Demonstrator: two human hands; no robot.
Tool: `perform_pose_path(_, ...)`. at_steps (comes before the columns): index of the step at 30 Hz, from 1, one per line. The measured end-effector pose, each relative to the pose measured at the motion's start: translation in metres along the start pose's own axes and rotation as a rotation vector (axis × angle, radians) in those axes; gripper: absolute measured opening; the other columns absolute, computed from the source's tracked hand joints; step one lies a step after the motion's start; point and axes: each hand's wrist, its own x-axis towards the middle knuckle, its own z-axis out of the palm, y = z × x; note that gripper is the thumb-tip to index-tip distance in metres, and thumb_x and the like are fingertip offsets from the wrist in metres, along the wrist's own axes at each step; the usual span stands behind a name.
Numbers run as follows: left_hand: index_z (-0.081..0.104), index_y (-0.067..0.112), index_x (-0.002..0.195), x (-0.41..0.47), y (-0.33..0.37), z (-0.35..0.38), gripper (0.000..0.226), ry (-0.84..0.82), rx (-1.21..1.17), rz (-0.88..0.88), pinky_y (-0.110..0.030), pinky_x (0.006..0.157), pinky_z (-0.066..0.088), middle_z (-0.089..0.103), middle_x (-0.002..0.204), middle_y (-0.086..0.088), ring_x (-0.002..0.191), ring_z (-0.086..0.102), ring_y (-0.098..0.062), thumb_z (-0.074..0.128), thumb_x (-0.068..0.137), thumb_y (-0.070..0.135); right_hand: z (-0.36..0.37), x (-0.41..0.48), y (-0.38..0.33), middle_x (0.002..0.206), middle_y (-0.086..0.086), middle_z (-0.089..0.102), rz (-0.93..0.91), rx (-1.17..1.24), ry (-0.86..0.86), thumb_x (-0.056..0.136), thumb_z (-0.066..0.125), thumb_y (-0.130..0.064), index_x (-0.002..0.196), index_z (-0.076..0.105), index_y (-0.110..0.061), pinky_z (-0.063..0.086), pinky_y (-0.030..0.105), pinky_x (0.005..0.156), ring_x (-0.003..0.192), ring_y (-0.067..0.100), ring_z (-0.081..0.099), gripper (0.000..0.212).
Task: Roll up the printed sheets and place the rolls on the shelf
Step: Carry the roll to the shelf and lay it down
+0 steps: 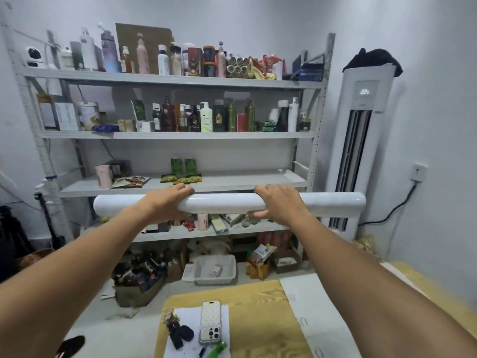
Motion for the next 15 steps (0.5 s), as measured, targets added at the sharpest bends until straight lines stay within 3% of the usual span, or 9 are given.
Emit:
perform_pose_path(6,0.045,0.023,0.12,-0.027,-0.036,-0.002,0.053,0.022,0.007,0.069,-0.029,0.067,0.049,0.05,0.11,0.004,0.086,0.05,-0.013,0.069,0.075,0.037,-0.019,-0.002,-0.05,0.097,0.0,0.063,0.042,-0.013,-0.032,0.078,0.053,-0.066,0.108,0.046,-0.022,0.04,0.032,0.061,0.081,0.023,0.06,0.054)
perform_pose_path(15,0.045,0.024,0.116,-0.043,-0.081,0.007,0.052,0.041,-0.021,0.092,-0.036,0.074,0.05,0.051,0.107,0.004,0.09,0.051,-0.016,0.069,0.073,0.04,-0.022,0.02,-0.096,0.093,-0.001,0.061,0.066,-0.031,-0.053,0.078,0.054,-0.065,0.109,0.047,-0.022,0.039,0.029,0.059,0.075,0.02,0.056,0.054)
